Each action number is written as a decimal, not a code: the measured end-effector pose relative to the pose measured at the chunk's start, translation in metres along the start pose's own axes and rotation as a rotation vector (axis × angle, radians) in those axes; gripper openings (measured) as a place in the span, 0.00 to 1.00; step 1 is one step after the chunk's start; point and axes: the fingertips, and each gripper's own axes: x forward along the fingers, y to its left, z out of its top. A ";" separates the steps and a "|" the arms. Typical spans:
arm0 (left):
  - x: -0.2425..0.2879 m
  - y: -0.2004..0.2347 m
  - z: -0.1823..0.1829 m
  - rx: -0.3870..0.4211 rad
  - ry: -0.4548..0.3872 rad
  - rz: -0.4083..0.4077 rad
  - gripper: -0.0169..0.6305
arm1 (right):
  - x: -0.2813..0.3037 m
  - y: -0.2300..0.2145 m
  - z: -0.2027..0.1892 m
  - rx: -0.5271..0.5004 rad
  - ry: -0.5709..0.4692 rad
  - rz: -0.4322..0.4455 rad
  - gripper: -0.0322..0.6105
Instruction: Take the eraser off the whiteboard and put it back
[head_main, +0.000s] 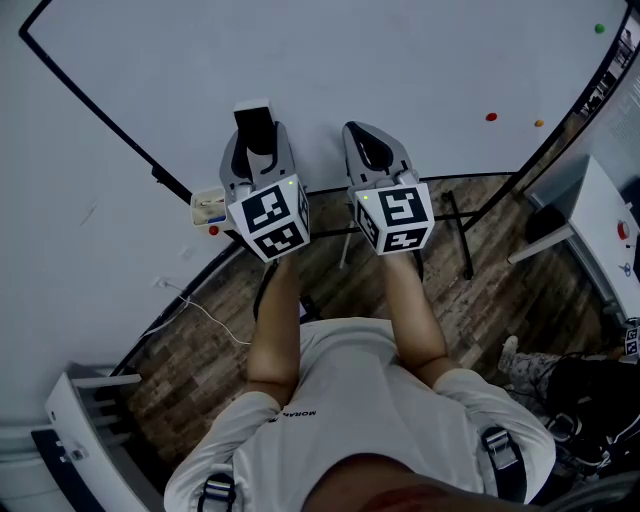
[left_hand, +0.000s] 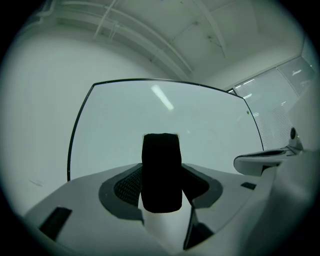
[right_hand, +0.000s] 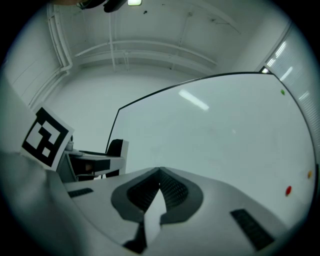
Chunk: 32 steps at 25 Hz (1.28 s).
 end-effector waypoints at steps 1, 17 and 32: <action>-0.001 0.000 0.000 0.001 -0.001 0.000 0.37 | 0.000 0.001 0.000 -0.001 0.000 0.001 0.07; -0.016 -0.006 0.000 0.007 -0.021 -0.011 0.37 | -0.002 0.006 0.000 -0.004 0.003 0.006 0.07; -0.023 -0.012 -0.001 0.002 -0.027 -0.023 0.37 | 0.000 0.011 0.000 -0.009 0.009 0.006 0.07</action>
